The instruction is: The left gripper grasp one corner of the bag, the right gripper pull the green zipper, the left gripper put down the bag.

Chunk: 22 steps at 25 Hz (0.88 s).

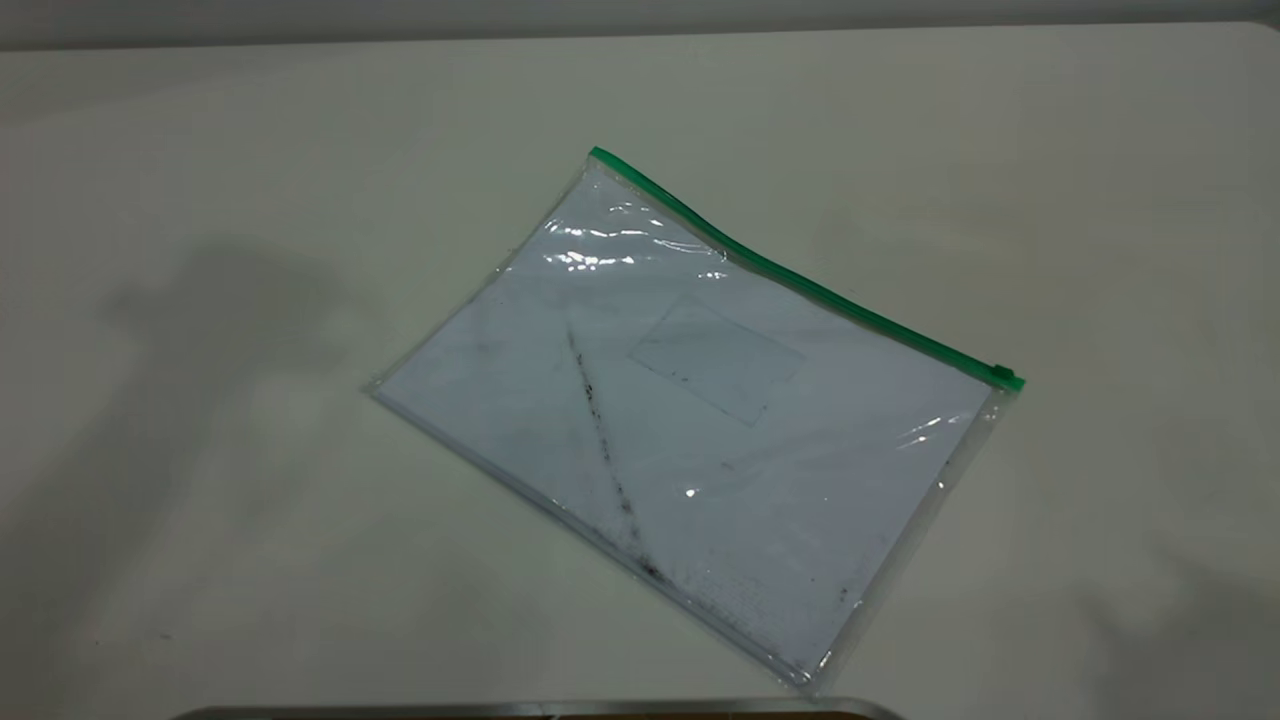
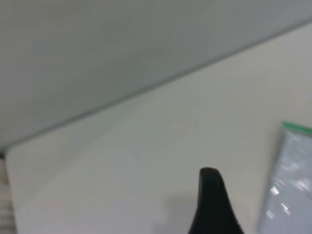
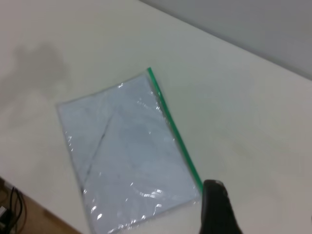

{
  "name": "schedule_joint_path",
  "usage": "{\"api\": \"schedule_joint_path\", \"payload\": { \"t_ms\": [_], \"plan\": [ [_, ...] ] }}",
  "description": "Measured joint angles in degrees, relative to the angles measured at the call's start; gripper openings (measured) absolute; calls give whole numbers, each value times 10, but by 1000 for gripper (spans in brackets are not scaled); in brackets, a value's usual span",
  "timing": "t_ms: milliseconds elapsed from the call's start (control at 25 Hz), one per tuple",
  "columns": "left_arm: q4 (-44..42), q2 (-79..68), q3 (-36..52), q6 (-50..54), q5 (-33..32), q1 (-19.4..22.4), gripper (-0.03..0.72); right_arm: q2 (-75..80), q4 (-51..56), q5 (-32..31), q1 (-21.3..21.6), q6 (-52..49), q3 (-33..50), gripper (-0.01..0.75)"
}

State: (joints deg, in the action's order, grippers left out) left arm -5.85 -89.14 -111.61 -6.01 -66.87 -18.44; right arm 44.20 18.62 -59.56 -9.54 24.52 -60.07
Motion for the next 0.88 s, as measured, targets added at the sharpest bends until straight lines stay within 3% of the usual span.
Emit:
{"api": "schedule_joint_path", "payload": {
  "t_ms": [480, 880],
  "plan": [
    [37, 316, 417, 43, 0, 0, 569, -269, -3, -42, 0, -35, 193, 495],
    [38, 500, 645, 68, 0, 0, 569, -403, -41, -47, 0, -58, 313, 495]
  ]
}}
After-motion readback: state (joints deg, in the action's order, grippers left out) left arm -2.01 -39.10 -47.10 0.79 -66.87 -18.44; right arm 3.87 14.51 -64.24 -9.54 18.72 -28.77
